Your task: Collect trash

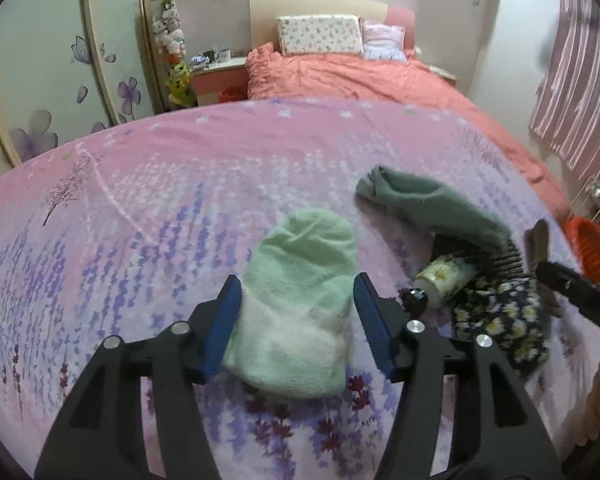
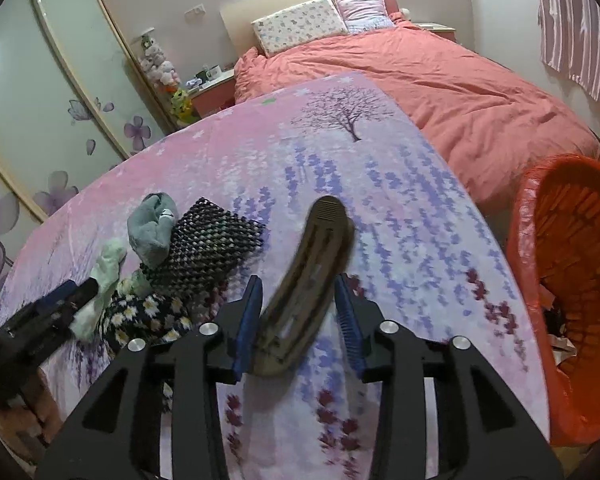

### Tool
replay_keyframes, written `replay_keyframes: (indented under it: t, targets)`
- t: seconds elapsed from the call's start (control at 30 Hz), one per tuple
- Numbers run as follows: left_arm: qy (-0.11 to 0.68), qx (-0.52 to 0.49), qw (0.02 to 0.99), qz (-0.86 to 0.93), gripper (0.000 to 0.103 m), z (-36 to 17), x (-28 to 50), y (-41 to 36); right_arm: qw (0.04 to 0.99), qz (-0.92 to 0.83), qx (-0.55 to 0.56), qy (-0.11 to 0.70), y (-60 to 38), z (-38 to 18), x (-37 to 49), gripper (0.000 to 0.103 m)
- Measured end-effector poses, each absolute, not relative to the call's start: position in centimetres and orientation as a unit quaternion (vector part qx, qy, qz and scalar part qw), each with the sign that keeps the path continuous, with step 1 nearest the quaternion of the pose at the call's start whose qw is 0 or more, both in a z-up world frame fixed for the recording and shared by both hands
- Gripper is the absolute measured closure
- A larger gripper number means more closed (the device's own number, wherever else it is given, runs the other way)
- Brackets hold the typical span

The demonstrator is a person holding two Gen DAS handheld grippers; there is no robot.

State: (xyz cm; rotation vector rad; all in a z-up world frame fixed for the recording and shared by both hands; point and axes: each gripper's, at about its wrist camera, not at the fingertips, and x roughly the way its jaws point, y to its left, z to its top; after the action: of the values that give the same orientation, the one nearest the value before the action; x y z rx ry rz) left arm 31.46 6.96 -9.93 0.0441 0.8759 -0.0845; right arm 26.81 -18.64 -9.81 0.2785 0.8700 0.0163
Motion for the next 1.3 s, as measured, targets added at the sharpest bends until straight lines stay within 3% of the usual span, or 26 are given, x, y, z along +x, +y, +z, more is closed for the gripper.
replay_keyframes:
  t: [0.07, 0.1, 0.17, 0.23, 0.33, 0.37, 0.73, 1.3]
  targets:
    - [0.435, 0.032, 0.899, -0.031, 0.045, -10.6, 31.8, 6.5, 0.903, -0.013, 0.1, 0.418, -17.9, -10.0, 27.0, 0.061]
    - [0.434, 0.034, 0.9, -0.03, 0.048, -10.6, 31.8, 6.4, 0.903, -0.017, 0.092, 0.418, -17.8, -10.0, 27.1, 0.066]
    - [0.431, 0.035, 0.901, -0.03, 0.059, -10.6, 31.8, 6.4, 0.903, -0.014, 0.09, 0.42, -18.0, -10.1, 26.8, 0.073]
    - [0.427, 0.037, 0.903, -0.028, 0.086, -10.5, 31.6, 6.5, 0.904, -0.003, 0.093, 0.418, -18.6, -10.1, 26.1, 0.076]
    - [0.425, 0.028, 0.904, -0.037, 0.093, -10.3, 31.3, 7.0, 0.904, 0.006, 0.109, 0.413, -19.5, -10.2, 25.1, 0.077]
    - [0.424, 0.019, 0.904, -0.041, 0.093, -10.0, 31.2, 7.3, 0.904, 0.01, 0.114, 0.412, -19.8, -10.0, 24.8, 0.081]
    - [0.365, 0.004, 0.927, -0.085, 0.095, -3.2, 27.6, 6.3, 0.923, 0.018, 0.123, 0.363, -20.3, -5.8, 22.2, 0.08]
    - [0.31, 0.012, 0.924, -0.226, 0.095, 3.5, 23.3, -6.0, 0.951, -0.034, 0.139, 0.274, -27.3, -0.7, 15.6, 0.08]
